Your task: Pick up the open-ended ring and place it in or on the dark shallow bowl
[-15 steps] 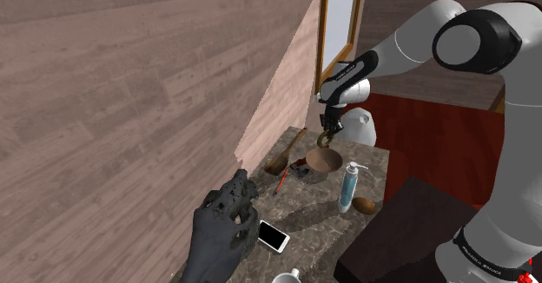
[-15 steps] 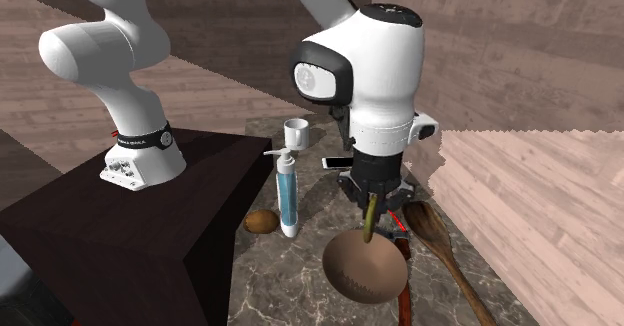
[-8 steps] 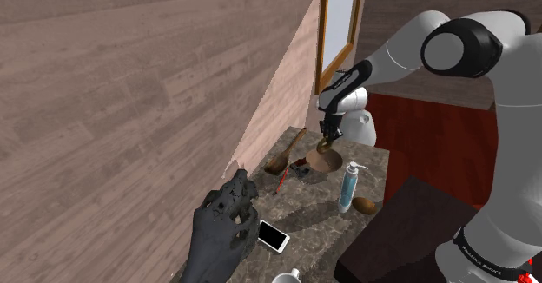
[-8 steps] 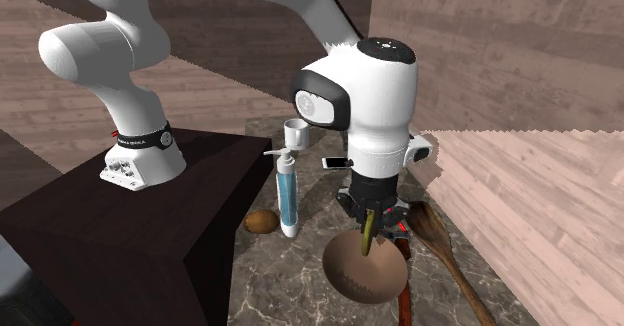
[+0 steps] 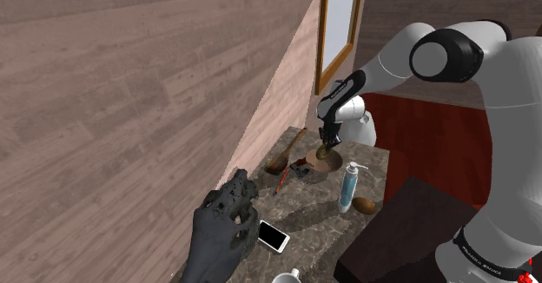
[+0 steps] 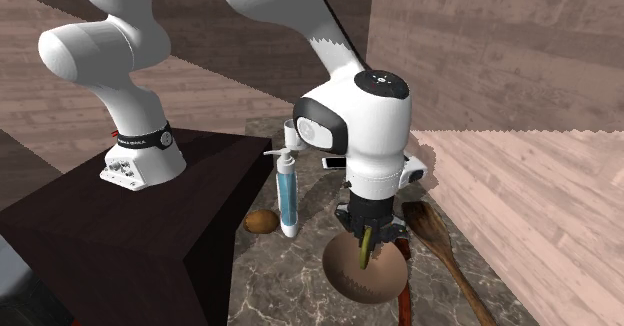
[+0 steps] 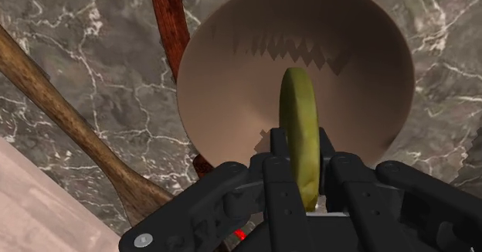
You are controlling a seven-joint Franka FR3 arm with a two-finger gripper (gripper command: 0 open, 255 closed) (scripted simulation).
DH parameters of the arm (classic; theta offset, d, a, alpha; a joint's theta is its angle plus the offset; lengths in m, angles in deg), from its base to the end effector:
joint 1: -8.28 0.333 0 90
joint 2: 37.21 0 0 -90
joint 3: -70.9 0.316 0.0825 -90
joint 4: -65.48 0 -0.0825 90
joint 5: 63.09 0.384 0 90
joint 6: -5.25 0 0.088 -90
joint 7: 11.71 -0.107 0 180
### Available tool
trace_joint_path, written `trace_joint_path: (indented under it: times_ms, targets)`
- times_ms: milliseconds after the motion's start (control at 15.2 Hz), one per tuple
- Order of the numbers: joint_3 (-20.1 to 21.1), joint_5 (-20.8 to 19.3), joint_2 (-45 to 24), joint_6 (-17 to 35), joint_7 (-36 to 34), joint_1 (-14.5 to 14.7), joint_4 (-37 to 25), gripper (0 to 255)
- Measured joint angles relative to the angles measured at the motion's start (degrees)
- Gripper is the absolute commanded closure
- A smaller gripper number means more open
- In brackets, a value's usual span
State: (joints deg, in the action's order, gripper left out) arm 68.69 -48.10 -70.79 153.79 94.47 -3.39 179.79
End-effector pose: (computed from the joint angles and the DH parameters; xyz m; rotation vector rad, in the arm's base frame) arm 0.5874 -0.1500 0.1632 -2.3690 -1.9851 -0.1665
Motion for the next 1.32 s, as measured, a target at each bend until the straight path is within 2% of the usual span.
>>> trace_joint_path:
  times_ms: [462, 528, 924, 1320]
  targets:
    - [0.1, 0.1, -0.6, 0.6, 0.2, -0.1, -0.1, 255]
    - [0.1, 0.1, -0.6, 0.6, 0.2, -0.1, -0.1, 0]
    - [0.1, 0.1, -0.6, 0.6, 0.2, -0.1, -0.1, 0]
    - [-1.0, -1.1, 5.2, -4.2, -0.7, 0.2, 1.0, 0]
